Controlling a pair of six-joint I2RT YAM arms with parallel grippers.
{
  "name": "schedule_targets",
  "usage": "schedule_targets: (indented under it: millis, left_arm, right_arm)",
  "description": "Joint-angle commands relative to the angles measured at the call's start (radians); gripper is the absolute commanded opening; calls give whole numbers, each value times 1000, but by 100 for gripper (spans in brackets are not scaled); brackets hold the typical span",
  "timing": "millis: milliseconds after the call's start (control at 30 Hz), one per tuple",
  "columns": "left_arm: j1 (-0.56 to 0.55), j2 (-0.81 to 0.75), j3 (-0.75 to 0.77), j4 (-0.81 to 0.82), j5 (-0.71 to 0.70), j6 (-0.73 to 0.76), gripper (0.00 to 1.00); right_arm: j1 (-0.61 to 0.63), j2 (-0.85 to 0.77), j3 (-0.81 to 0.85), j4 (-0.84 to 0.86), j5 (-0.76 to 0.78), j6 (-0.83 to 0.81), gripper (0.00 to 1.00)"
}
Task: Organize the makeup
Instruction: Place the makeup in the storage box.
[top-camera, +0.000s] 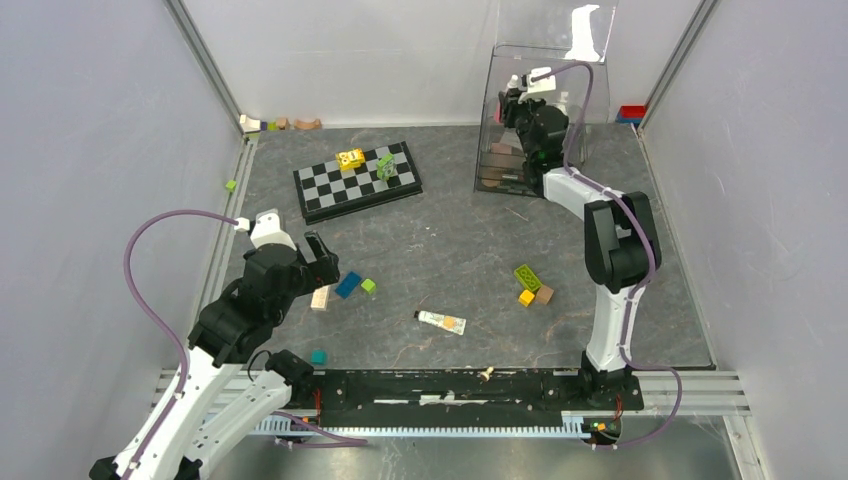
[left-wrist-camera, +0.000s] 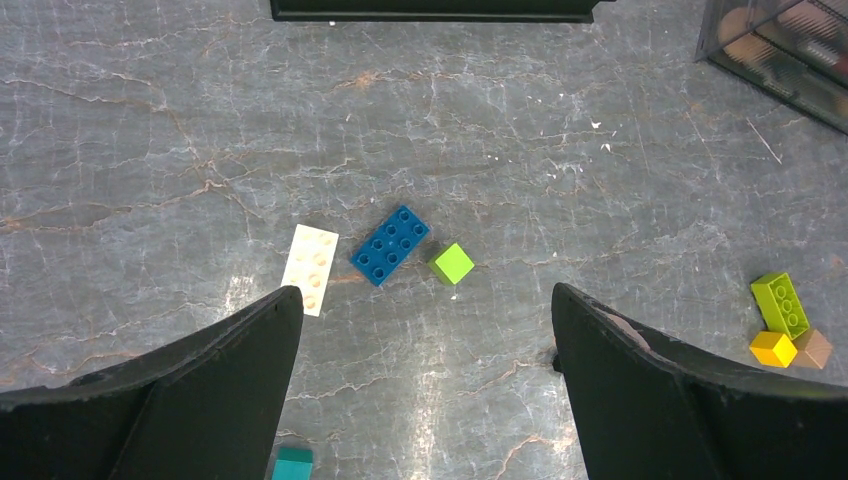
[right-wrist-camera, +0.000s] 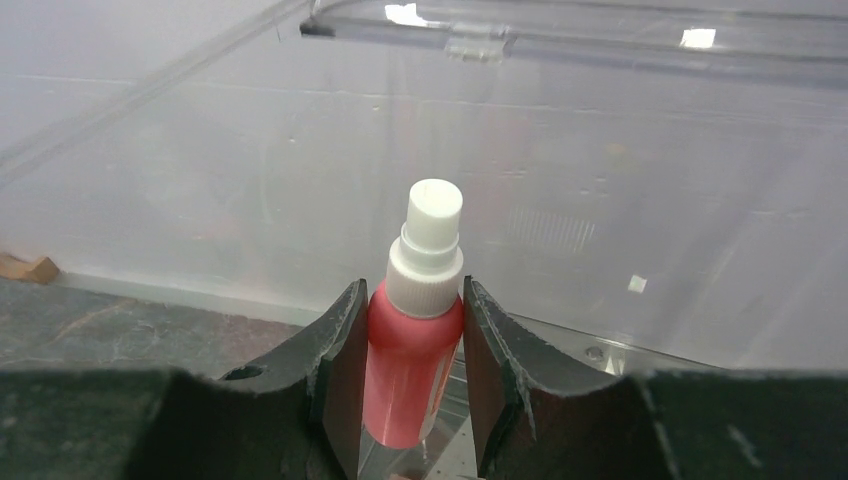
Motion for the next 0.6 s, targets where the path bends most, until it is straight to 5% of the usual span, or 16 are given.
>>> schedule_targets:
  millis: [0,367,567]
  left_arm:
    - [6,5,1,31,-16,39,100]
    - [8,18,2,29,-20,38,100]
    - [13,23,2,30,-19,39,100]
  right_arm:
    - [-4,53,50,157,-32,-36,0]
    - [-11,150,78,224,-38,-82,2]
    - [-10,163,81,212,-29,-111,14]
